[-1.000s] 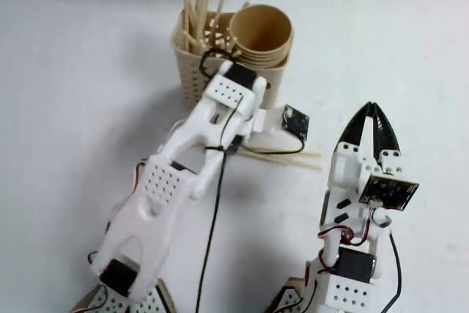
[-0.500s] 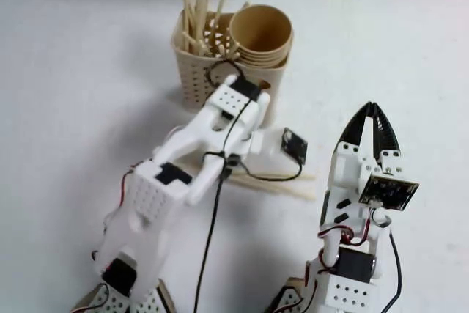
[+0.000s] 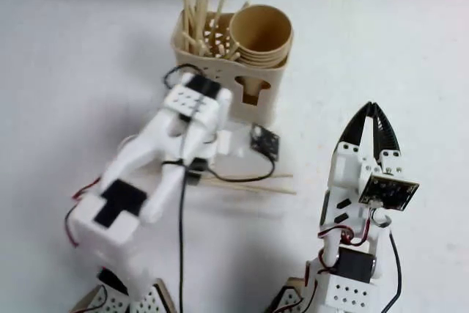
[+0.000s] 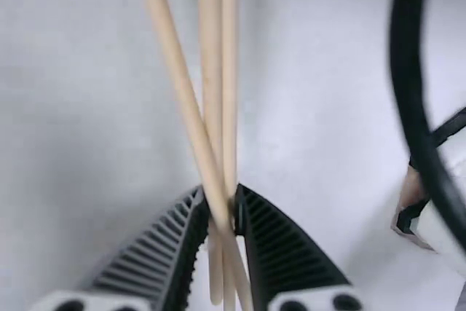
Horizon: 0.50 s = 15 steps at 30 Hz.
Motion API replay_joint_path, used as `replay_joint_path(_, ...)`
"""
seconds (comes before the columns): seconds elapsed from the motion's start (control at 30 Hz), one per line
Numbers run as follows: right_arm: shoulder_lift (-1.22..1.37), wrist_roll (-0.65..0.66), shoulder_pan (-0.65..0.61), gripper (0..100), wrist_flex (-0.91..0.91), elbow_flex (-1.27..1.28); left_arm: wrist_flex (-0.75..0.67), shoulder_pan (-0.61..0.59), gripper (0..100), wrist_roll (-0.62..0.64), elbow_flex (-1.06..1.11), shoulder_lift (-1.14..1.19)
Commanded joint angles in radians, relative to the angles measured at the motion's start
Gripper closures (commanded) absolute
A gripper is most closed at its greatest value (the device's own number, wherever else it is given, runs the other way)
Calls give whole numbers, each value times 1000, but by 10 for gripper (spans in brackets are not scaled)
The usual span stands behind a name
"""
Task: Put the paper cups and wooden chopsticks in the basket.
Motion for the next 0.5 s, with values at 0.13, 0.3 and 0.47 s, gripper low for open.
replay_joint_path(0.13, -4, -3, 7, 981, -22, 5, -72, -120, 977, 8, 204, -328)
replay_joint_path(0.3, -4, -3, 7, 981, -22, 8, -129, -173, 977, 14, 327, -504)
replay_joint_path(0.47, -4, -3, 4, 981, -22, 8, -204, -252, 976, 17, 439, -674)
